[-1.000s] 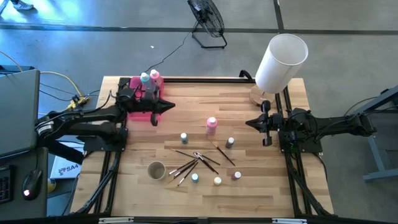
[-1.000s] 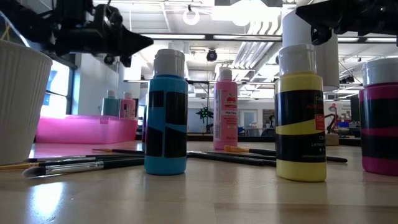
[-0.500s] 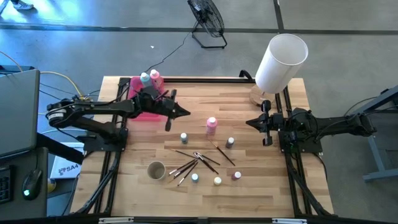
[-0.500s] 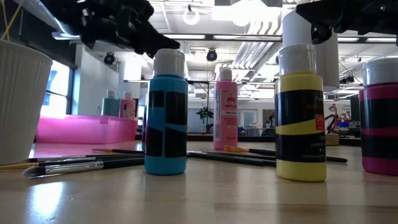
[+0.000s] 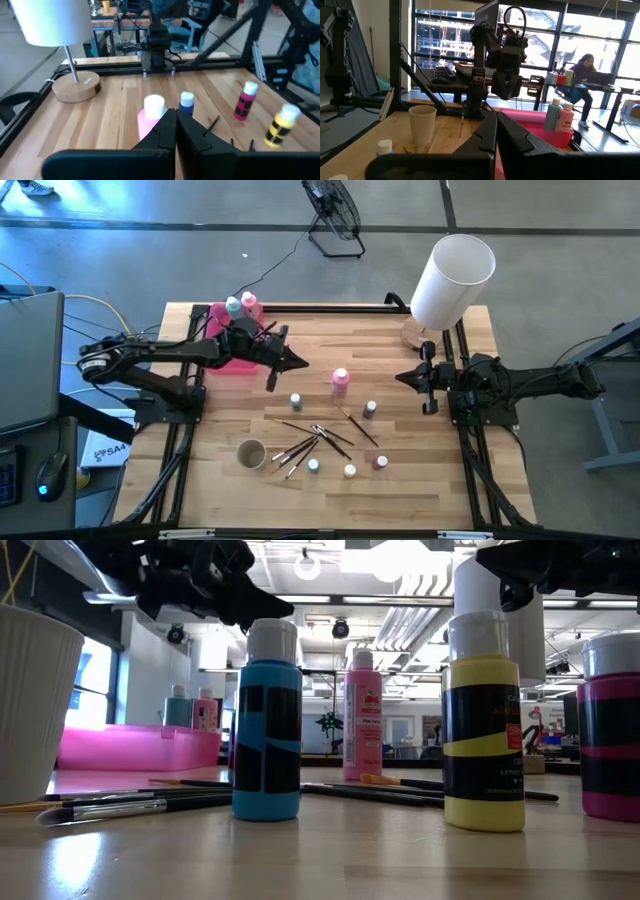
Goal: Pick & Place Paint Supplies
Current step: Put the big pink paint bottle into the pink bin
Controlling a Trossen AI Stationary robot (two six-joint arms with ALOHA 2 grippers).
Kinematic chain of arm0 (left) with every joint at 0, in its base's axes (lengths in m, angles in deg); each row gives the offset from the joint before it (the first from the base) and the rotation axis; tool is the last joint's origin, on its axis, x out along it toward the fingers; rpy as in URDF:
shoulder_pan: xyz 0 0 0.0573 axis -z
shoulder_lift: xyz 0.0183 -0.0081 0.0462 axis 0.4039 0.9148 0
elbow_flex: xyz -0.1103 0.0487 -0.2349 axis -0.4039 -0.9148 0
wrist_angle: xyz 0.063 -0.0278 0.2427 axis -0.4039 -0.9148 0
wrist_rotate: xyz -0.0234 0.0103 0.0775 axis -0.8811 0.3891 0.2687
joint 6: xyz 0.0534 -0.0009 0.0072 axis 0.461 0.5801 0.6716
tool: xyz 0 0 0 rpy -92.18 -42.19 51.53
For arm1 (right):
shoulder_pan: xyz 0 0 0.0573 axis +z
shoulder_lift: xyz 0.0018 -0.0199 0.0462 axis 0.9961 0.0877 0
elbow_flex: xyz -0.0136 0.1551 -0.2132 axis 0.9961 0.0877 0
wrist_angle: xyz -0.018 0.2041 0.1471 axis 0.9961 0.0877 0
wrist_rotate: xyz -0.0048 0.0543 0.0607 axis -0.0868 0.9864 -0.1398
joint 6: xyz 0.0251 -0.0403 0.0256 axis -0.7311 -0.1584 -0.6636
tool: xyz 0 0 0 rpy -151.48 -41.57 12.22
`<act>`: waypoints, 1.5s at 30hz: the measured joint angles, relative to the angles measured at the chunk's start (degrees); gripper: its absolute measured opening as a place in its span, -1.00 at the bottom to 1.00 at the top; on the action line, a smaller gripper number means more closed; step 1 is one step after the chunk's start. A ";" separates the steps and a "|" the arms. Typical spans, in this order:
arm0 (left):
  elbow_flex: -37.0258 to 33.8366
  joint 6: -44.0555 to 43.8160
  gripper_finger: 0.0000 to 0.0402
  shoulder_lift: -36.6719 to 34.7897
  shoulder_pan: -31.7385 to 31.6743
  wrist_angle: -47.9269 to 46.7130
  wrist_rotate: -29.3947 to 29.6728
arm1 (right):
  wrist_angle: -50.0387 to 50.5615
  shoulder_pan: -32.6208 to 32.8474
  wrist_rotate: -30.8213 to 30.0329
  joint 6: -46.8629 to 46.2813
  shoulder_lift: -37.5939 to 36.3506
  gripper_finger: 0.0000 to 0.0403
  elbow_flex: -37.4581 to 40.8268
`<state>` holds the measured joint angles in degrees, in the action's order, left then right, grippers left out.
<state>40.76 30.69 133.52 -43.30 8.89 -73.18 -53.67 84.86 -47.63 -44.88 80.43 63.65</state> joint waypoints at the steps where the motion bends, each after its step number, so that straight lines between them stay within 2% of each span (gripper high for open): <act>1: 0.00 0.74 -1.00 -0.13 -0.10 -0.41 0.58 | 0.06 -0.01 0.14 0.00 0.01 -0.99 0.00; 4: 0.00 1.09 -1.00 -0.15 -1.49 -1.70 4.09 | 0.59 0.00 1.38 0.00 0.02 -0.99 0.00; 7: 0.00 1.07 -1.00 -0.04 -3.29 -3.64 3.89 | 0.84 -0.01 2.09 0.00 0.02 -0.98 0.00; 10: -0.02 1.03 -1.00 0.13 -3.39 -5.41 0.66 | 0.88 0.01 2.19 0.00 0.02 -0.98 0.00; 14: -0.02 1.49 -1.00 0.11 -3.39 -3.05 -5.05 | 0.95 0.00 2.20 0.00 0.02 -0.98 0.00; 18: -0.02 1.49 -1.00 0.82 -3.03 -0.23 -6.01 | 0.95 0.01 2.21 0.00 0.02 -0.98 0.00; 28: -0.04 1.83 -1.00 1.05 -3.00 0.26 4.90 | 1.02 -0.01 2.21 0.00 0.02 -0.98 0.00; 31: -0.04 3.48 -0.96 1.05 -3.00 0.26 5.74 | 1.28 -0.01 2.21 0.00 0.02 -0.98 0.00; 35: -0.04 2.69 -0.73 2.16 -3.00 0.45 5.68 | 1.28 0.00 2.21 0.00 0.02 -0.98 0.00; 41: -0.04 1.41 -0.18 5.03 -3.00 3.52 6.97 | 1.28 0.00 2.21 0.00 0.02 -0.98 0.00; 45: -0.04 1.29 0.10 5.49 -2.98 4.72 6.06 | 1.28 -0.01 2.21 0.00 0.02 -0.98 0.00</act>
<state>40.72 31.98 139.00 -46.28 13.61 -67.12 -52.40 84.85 -45.42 -44.88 80.46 63.65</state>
